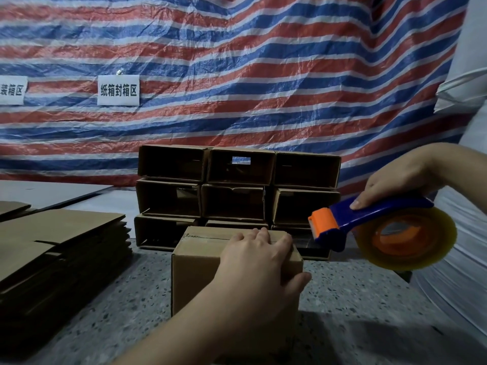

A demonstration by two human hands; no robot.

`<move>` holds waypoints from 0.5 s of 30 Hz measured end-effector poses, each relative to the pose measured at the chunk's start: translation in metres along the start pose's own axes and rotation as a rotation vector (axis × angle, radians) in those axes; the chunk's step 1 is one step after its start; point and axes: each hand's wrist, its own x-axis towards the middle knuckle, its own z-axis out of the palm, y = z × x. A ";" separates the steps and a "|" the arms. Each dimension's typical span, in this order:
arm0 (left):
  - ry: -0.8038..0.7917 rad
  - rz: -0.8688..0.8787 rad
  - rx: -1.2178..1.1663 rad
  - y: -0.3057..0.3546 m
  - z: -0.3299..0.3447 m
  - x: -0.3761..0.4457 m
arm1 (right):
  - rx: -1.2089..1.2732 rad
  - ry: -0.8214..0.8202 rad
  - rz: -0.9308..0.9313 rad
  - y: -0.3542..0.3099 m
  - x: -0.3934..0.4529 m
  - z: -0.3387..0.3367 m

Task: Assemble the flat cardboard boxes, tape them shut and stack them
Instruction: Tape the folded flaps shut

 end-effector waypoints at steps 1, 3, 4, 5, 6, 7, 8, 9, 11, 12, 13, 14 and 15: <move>0.000 -0.002 0.000 0.000 0.000 0.000 | -0.044 0.011 0.011 -0.005 -0.002 0.003; 0.004 -0.001 0.007 0.000 0.001 -0.001 | -0.152 0.062 0.044 -0.017 -0.006 0.009; 0.005 0.000 0.011 0.000 0.001 -0.001 | -0.226 0.094 0.064 -0.025 -0.007 0.014; 0.005 0.001 0.015 0.001 0.000 -0.001 | -0.320 0.135 0.082 -0.033 -0.009 0.020; 0.005 0.001 0.020 0.001 0.000 -0.001 | -0.422 0.186 0.098 -0.042 -0.012 0.024; 0.003 0.002 0.025 0.001 0.000 -0.001 | -0.516 0.250 0.106 -0.050 -0.015 0.029; 0.002 0.003 0.027 0.002 0.000 -0.001 | -0.589 0.309 0.101 -0.056 -0.017 0.032; 0.001 0.003 0.026 0.002 0.000 -0.001 | -0.638 0.353 0.092 -0.059 -0.017 0.035; -0.003 0.003 0.021 0.001 -0.001 0.000 | -0.720 0.365 0.101 -0.063 -0.016 0.044; -0.006 0.002 0.015 0.001 -0.002 -0.001 | -0.778 0.333 0.127 -0.061 -0.013 0.051; -0.010 0.002 0.008 0.001 -0.002 -0.001 | -0.832 0.283 0.161 -0.055 -0.007 0.062; -0.015 0.003 0.004 0.002 -0.003 -0.002 | -0.857 0.242 0.193 -0.045 0.001 0.073; -0.019 0.004 0.003 0.002 -0.003 -0.001 | -0.827 0.242 0.197 -0.033 0.010 0.085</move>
